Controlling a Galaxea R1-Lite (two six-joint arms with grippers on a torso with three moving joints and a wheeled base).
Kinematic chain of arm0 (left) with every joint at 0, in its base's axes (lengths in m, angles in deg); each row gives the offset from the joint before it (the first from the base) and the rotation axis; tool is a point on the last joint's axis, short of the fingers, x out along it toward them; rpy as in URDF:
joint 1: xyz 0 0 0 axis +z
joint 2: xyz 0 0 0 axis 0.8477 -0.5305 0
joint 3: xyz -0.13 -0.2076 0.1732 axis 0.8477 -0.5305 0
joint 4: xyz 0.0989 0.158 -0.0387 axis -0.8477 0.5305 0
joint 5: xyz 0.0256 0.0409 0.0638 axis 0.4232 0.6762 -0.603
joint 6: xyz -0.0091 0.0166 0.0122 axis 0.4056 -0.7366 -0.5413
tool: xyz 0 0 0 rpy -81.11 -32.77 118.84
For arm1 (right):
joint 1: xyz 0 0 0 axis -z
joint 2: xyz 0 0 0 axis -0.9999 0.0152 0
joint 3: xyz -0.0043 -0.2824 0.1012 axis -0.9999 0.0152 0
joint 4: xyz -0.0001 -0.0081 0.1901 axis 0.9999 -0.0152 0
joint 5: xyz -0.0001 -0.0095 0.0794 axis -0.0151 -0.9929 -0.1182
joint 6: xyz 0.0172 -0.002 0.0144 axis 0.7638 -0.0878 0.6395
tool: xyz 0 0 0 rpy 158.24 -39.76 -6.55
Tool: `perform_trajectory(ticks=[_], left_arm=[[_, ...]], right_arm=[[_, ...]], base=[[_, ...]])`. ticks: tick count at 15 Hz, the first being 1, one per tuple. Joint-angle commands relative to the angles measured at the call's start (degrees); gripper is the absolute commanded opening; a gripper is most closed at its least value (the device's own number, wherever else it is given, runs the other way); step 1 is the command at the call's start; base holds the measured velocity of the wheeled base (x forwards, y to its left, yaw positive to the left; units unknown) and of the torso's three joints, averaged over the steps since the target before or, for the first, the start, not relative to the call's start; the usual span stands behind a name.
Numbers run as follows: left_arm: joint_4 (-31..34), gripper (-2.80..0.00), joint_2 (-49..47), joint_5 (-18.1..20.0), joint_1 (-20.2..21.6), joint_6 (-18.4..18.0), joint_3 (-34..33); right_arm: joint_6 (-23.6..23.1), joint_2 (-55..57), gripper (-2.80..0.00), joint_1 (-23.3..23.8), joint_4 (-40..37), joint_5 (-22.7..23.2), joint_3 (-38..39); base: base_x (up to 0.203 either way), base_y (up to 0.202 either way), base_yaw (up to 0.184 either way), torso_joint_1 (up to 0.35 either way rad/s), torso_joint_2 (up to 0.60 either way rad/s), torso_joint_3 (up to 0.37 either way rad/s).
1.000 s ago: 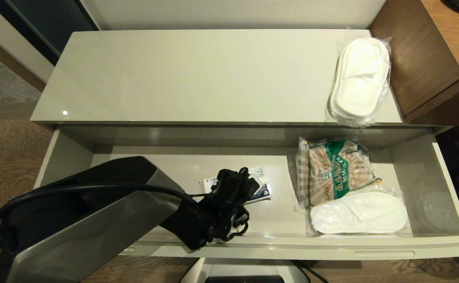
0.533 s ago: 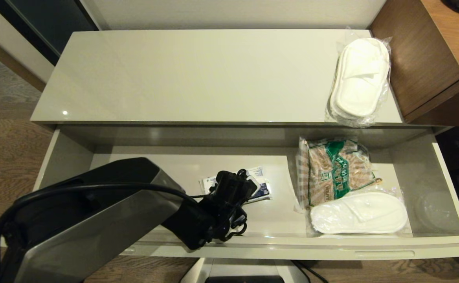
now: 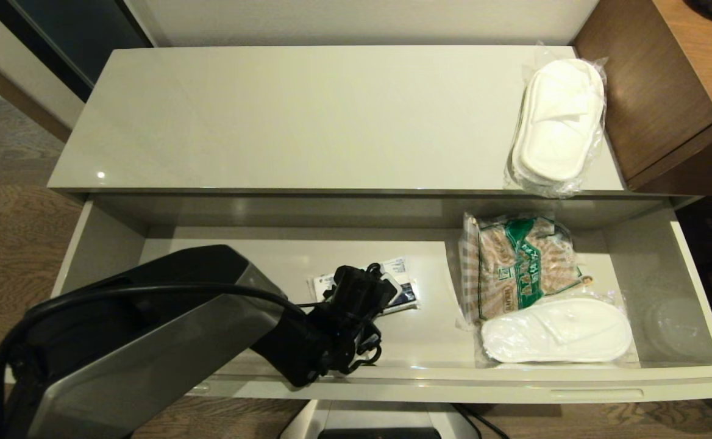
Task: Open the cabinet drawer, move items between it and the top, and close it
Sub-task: Take out the tissue from the drawer
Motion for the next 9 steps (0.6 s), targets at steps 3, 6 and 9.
perform_trajectory(ticks=[3,6,9], left_arm=[[-0.2,0.00,-0.2,-0.3,0.1,-0.1,0.0],[-0.2,0.00,-0.5,-0.4,0.6,-0.2,0.6],[-0.2,0.00,-0.6,-0.5,1.0,-0.3,0.9]], right_arm=[[0.0,-0.9,-2.80,0.0,0.0,0.0,0.0],[0.0,-0.9,-2.80,0.0,0.0,0.0,0.0],[0.0,-0.9,-2.80,0.0,0.0,0.0,0.0]], base=[[0.000,0.000,0.000,0.000,0.00,0.000],[0.000,0.000,0.000,0.000,0.00,0.000],[0.000,0.000,0.000,0.000,0.00,0.000]])
